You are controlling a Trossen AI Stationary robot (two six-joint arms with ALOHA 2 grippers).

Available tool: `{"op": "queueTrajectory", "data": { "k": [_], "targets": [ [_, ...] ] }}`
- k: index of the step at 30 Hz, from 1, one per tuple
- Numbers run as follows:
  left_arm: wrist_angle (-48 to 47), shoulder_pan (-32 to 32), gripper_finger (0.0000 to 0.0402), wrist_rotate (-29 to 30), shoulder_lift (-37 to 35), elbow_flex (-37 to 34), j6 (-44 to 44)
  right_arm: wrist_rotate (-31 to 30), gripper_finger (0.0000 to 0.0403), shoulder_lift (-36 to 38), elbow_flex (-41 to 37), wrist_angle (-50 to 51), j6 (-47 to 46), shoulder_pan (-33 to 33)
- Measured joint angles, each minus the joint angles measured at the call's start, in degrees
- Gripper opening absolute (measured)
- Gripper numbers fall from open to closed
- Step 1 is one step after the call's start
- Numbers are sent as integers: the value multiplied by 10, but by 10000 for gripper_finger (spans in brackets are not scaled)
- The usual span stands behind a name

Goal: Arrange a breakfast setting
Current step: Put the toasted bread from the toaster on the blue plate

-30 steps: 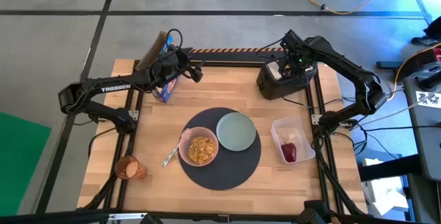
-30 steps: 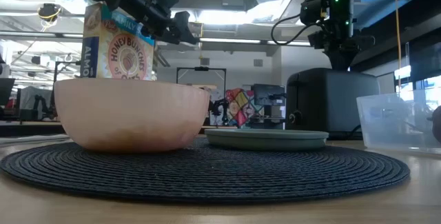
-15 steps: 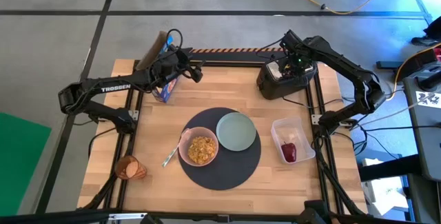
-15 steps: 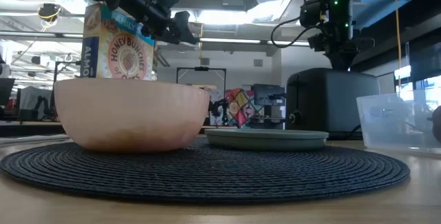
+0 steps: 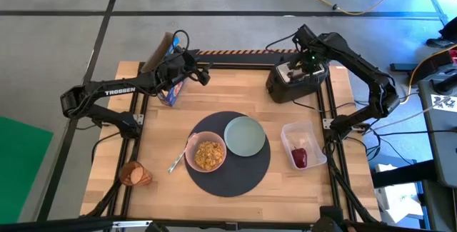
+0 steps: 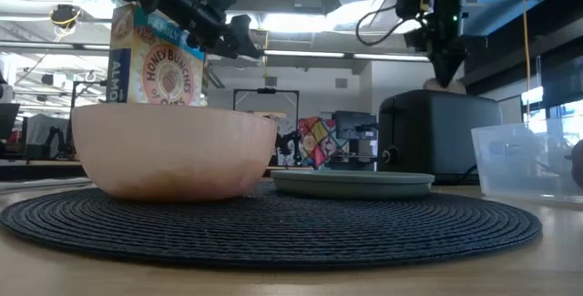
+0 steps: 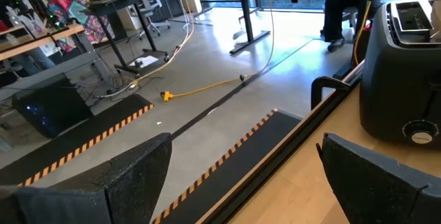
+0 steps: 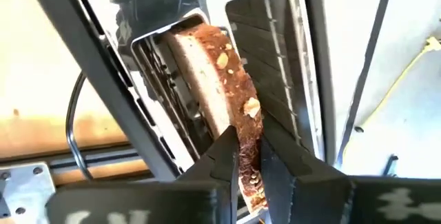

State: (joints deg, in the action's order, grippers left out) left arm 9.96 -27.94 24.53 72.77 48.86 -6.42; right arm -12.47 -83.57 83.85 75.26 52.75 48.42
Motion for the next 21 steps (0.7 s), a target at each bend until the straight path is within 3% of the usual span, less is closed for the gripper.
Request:
{"op": "queueTrajectory", "data": {
  "k": [5,16,21],
  "targets": [
    [2,0,360,-21,0,0,0,1,40,0,45,43,-4,-1],
    [91,-2,360,-241,30,0,10,82,40,2,170,91,-48,-1],
    [107,0,360,-296,93,64,30,135,40,2,212,83,-61,-1]
  ]
}}
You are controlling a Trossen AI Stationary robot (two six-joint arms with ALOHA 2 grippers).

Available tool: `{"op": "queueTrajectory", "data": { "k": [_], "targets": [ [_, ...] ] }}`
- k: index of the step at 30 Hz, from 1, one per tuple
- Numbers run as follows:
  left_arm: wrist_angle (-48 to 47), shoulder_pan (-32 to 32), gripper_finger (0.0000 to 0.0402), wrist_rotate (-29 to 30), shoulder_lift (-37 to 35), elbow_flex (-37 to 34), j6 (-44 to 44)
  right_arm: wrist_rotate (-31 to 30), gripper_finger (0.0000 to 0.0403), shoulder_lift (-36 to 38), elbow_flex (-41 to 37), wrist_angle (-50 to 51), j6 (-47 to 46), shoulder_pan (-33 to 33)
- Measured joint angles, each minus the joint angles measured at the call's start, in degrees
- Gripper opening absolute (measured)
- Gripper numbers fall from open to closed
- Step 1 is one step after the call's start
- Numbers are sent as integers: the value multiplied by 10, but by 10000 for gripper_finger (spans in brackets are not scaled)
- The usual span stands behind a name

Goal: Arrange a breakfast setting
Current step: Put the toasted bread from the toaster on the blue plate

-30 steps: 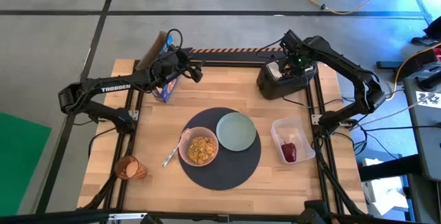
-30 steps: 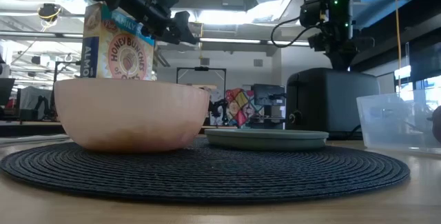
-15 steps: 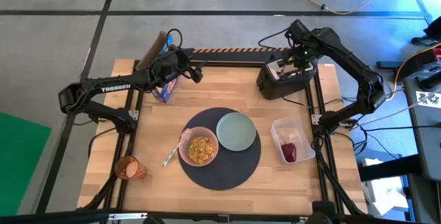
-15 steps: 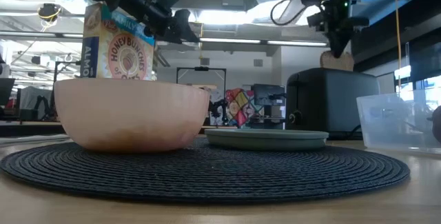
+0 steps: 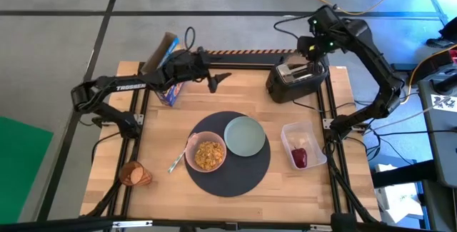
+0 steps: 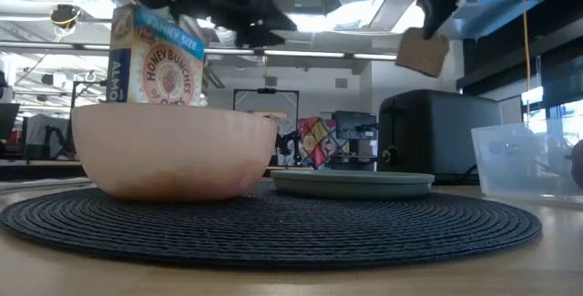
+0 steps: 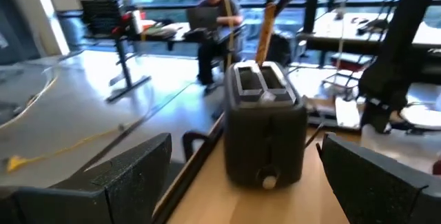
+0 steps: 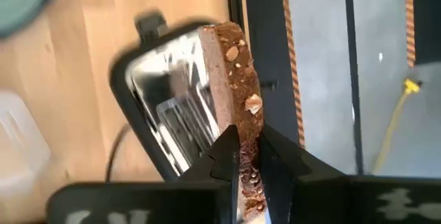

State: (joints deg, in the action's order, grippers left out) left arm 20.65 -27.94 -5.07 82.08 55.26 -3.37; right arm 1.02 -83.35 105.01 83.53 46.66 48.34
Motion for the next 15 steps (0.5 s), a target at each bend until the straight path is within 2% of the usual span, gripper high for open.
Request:
{"op": "queueTrajectory", "data": {
  "k": [8,13,15],
  "targets": [
    [-4,3,360,-57,108,153,-12,114,40,0,3,-74,-62,-29],
    [-8,7,360,-114,152,205,-12,163,40,0,3,-157,-98,-78],
    [-10,11,360,-119,163,212,-12,172,40,0,3,-185,-117,-94]
  ]
}}
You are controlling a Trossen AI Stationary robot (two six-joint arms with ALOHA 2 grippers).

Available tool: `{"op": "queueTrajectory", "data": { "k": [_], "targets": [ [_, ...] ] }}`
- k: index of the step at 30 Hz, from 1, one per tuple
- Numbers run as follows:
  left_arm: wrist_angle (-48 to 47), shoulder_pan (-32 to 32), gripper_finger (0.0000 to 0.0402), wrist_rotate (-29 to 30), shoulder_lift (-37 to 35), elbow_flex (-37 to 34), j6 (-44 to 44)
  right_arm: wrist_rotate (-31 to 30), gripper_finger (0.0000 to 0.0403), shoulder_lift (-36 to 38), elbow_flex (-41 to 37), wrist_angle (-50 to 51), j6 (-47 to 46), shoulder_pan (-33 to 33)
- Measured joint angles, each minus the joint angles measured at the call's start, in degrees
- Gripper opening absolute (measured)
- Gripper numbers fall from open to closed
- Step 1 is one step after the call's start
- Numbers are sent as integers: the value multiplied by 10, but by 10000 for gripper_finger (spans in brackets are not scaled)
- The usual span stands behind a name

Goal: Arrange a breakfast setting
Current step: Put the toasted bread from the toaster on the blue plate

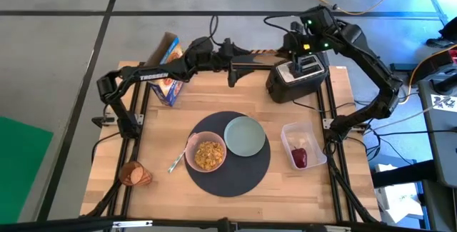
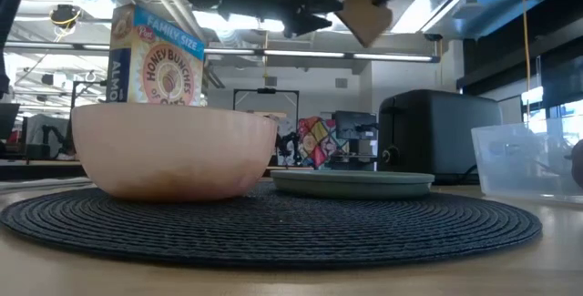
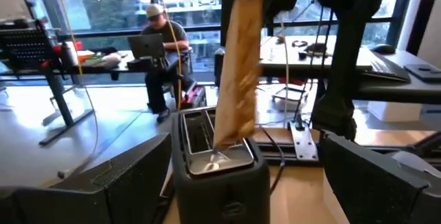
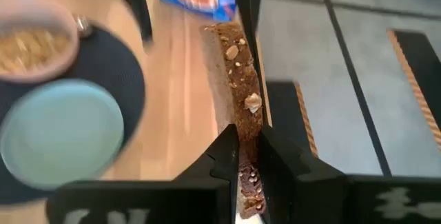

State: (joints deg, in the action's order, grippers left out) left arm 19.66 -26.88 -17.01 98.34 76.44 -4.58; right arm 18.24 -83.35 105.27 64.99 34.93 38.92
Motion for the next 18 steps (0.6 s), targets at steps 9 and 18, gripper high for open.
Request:
{"op": "queueTrajectory", "data": {
  "k": [9,18],
  "targets": [
    [13,17,360,38,3,2,0,31,40,-1,0,-60,-33,-49],
    [19,44,302,38,-3,2,29,29,40,-2,0,-73,-55,-60]
  ]
}}
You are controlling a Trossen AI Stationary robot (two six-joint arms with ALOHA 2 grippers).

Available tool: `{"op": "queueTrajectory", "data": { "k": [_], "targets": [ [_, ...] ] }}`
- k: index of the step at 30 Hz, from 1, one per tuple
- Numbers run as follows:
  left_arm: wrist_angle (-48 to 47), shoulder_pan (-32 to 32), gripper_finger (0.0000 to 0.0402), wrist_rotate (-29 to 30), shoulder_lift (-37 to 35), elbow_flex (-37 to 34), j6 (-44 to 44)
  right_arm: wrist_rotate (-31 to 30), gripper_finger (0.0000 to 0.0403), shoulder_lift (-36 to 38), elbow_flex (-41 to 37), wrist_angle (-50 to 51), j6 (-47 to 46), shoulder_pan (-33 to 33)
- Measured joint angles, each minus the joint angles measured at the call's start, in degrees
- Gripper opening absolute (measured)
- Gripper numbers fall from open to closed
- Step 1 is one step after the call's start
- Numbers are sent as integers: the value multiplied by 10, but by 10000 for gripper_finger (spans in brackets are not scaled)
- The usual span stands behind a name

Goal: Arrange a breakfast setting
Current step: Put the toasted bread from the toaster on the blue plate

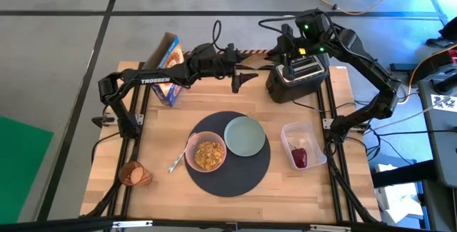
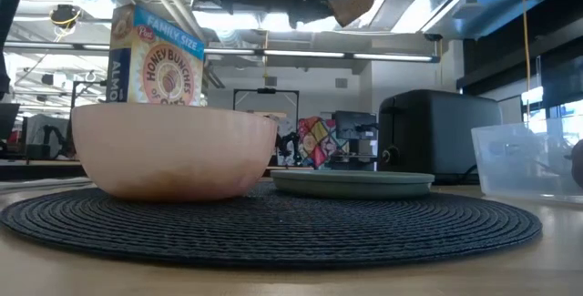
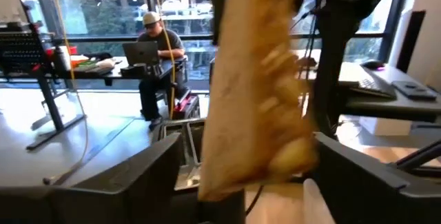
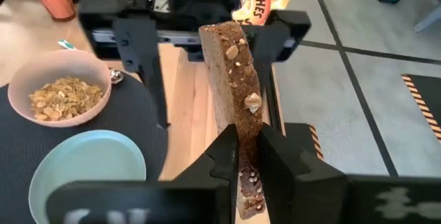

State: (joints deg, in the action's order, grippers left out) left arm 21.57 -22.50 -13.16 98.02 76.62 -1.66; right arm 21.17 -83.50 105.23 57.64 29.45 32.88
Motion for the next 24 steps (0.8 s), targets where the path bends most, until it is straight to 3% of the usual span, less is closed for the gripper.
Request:
{"op": "queueTrajectory", "data": {
  "k": [7,16,24],
  "targets": [
    [1,-8,213,24,-28,0,17,5,40,0,0,0,-10,0],
    [-22,-29,120,-28,-31,1,77,31,44,0,0,-7,-74,0],
    [-98,-30,55,-36,-31,0,84,55,132,0,0,-2,-134,1]
  ]
}}
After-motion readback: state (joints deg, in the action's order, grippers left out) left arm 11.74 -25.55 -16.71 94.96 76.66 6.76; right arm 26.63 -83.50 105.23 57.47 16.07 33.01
